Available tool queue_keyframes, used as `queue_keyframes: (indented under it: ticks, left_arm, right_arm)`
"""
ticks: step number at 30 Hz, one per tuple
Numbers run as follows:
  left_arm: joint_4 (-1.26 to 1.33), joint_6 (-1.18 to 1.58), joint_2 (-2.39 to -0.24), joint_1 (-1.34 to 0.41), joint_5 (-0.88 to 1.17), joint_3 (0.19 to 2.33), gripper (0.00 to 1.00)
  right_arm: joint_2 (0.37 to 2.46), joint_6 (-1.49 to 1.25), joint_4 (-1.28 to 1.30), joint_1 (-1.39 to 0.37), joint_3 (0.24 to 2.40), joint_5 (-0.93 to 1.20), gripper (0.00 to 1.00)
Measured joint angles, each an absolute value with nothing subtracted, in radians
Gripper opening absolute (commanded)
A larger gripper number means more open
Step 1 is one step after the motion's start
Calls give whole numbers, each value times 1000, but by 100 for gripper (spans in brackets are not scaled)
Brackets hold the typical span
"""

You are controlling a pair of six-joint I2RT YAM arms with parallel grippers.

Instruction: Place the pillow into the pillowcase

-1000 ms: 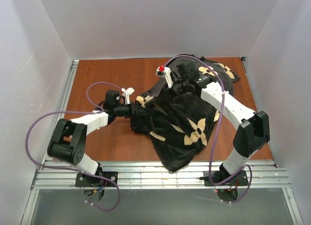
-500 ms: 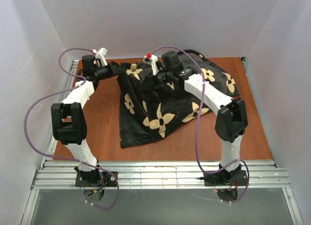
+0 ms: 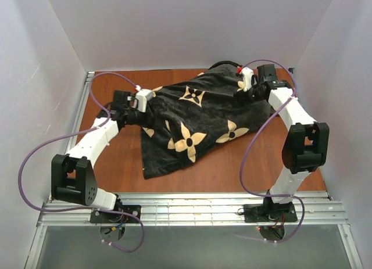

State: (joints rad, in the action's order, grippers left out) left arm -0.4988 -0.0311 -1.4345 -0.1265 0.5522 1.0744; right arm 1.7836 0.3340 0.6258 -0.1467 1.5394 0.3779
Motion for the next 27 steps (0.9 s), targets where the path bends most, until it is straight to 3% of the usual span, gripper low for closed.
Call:
queue_keyframes:
  ticks: [3,5,8,11,12,13,16,17,18,19,20,23,27]
  left_arm:
    - [-535,-77,-1460,-240,524,1073,84]
    - [-550,-73,-1528,-272,517,1110,73]
    - [-544,-37,-1646,-280,507,1159,51]
    - [-556,-29,-1768,-257,493,1229,36]
    - [-570,-23,-1823,-231,496,1279,35]
    - [-582,-22,-1865,-204,503,1321,36]
    - [-624,-29,-2011,-68,532,1522,59]
    - [-622,-32,-2041,-16,542,1576,72]
    - [-614,-39,-2054,34,543,1606,77]
    - [-611,-49,-2050,80,546,1614,81]
    - [-613,-72,-2027,132,546,1607,84]
    - [-627,-150,-1902,196,538,1505,90]
    - [-666,-265,-1683,159,531,1313,94]
  right_arm:
    - [1793,393,630,-145,1470,288,66]
    - [1842,405,629,-176,1433,278,64]
    - [1914,408,604,-225,1366,277,63]
    - [1878,402,558,-273,1296,275,64]
    - [1846,398,551,-300,1270,275,64]
    - [1813,393,551,-333,1248,283,66]
    - [1742,366,593,-450,1226,368,75]
    - [1721,355,607,-479,1227,404,78]
    - [1697,345,626,-498,1228,439,80]
    - [1670,339,652,-501,1230,466,97]
    - [1633,326,681,-480,1230,485,99]
    - [1520,349,742,-326,1235,477,99]
    - [1379,421,789,-104,1193,335,99]
